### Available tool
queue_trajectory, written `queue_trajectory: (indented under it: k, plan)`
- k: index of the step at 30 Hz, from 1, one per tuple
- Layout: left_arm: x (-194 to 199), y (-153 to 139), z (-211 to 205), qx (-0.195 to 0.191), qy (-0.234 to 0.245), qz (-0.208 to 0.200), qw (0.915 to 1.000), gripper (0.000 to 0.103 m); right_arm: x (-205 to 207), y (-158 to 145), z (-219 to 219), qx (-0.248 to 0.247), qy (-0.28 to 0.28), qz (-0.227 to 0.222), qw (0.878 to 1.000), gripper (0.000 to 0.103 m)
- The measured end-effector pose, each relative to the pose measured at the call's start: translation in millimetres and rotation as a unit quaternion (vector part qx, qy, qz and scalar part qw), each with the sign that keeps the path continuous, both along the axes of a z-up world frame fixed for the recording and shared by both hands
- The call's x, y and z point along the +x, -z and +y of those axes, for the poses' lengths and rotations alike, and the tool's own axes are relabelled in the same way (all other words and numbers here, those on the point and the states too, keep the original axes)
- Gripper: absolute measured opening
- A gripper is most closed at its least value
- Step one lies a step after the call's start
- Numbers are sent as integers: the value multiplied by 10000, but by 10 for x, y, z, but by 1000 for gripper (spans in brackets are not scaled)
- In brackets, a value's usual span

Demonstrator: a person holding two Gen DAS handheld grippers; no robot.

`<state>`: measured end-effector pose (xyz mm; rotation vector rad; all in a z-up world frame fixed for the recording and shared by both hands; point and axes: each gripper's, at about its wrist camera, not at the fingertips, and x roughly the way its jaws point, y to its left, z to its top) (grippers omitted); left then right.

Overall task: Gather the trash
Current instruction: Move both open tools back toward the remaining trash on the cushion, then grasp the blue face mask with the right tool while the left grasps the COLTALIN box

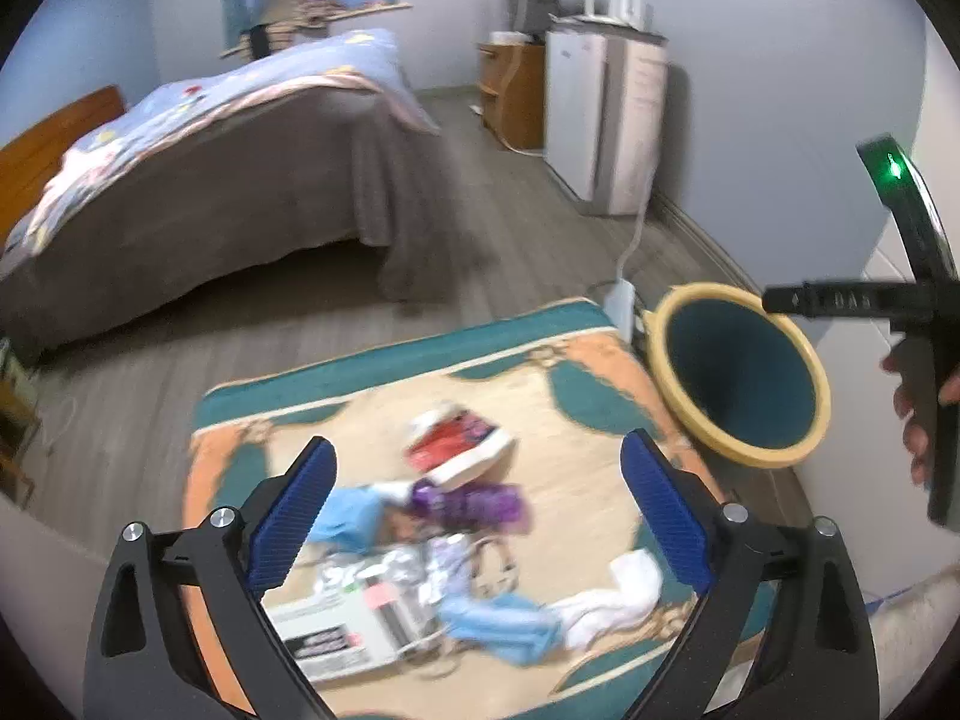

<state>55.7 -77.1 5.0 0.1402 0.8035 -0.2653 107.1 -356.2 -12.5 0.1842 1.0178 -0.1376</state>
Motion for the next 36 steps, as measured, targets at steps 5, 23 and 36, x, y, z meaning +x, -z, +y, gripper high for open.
queue_trajectory:
  k: [5, 23, 36]
  plan:
    - [-188, -27, 491, -83, -422, -71, 9990, 95, -158, -4, 461, -44, -259, -7, 9997, 97]
    - [-213, 750, 1511, -9, -1221, 931, 9881, 96, -453, 846, 2070, -578, -1679, 685, 9817, 97]
    - [-196, 1564, 1473, 824, -682, 2054, 9728, 95, -470, 1370, 2519, -845, -2568, 1433, 9520, 64]
